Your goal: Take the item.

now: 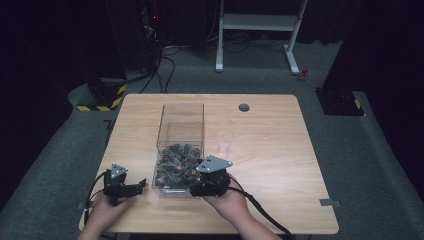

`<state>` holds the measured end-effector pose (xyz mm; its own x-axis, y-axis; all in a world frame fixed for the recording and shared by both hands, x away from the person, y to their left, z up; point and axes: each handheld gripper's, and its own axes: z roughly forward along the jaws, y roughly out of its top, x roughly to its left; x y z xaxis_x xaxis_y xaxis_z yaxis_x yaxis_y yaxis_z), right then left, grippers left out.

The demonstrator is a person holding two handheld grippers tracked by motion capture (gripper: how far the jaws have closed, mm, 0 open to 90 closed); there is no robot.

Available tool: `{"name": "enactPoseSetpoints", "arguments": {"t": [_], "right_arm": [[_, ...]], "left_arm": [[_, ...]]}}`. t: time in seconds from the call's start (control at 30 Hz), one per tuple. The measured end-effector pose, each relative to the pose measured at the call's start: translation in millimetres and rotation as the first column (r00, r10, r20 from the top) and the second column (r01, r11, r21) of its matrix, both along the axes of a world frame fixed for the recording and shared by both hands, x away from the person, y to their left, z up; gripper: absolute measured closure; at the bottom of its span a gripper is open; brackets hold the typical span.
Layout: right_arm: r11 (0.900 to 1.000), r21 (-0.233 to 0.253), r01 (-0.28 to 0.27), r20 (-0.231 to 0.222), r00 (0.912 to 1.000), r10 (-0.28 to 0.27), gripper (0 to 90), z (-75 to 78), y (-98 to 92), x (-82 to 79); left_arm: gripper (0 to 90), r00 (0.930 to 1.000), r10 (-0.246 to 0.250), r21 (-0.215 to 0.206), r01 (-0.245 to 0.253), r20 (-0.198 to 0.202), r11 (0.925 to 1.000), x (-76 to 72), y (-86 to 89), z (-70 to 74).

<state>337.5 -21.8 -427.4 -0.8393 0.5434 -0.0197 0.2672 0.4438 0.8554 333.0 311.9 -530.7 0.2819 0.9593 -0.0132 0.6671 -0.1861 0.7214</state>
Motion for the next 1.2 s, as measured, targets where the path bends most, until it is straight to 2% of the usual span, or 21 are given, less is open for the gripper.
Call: {"name": "enactPoseSetpoints", "arguments": {"t": [0.4, 0.87, 0.93, 0.97, 1.03, 1.07, 1.13, 1.2], "right_arm": [[0.999, -0.010, -0.042, -0.023, 0.9989, 0.041, 32.4, -7.1, 12.1, -1.6], [0.999, -0.015, -0.047, -0.037, 0.9982, 0.046, 35.9, -11.5, 16.3, -2.0], [0.999, -0.015, -0.050, -0.039, 0.9980, 0.050, 41.6, -11.7, 16.2, -1.7], [0.999, -0.015, -0.050, -0.039, 0.9980, 0.050, 41.6, -11.7, 16.2, -1.7], [0.999, -0.005, -0.043, -0.068, 0.9968, 0.043, 54.6, -12.3, 15.1, -1.5], [0.999, -0.005, -0.043, -0.068, 0.9968, 0.043, 54.6, -12.3, 15.1, -1.5], [0.999, 0.008, -0.044, -0.102, 0.9938, 0.045, 60.3, -12.9, 14.5, 0.4], [0.999, 0.012, -0.044, -0.115, 0.9923, 0.045, 66.2, -13.4, 14.6, 1.1]], "left_arm": [[6.2, 1.0000, -0.002, 0.002, 0.002, -0.001, 1.0000, -0.1, 0.2, 0.1], [6.2, 1.0000, -0.002, 0.001, 0.002, -0.001, 1.0000, -0.1, 0.2, 0.1], [6.2, 1.0000, -0.002, 0.001, 0.002, -0.001, 1.0000, -0.1, 0.2, 0.1], [6.2, 1.0000, -0.002, 0.001, 0.002, -0.001, 1.0000, -0.1, 0.2, 0.1], [6.2, 1.0000, -0.002, 0.001, 0.002, -0.001, 1.0000, -0.1, 0.2, 0.1], [6.2, 1.0000, -0.002, 0.000, 0.002, 0.000, 1.0000, -0.1, 0.2, 0.0], [6.2, 1.0000, -0.002, 0.000, 0.002, -0.001, 1.0000, -0.1, 0.2, 0.1], [6.2, 1.0000, -0.002, 0.001, 0.002, -0.001, 1.0000, -0.1, 0.2, 0.1]]}}
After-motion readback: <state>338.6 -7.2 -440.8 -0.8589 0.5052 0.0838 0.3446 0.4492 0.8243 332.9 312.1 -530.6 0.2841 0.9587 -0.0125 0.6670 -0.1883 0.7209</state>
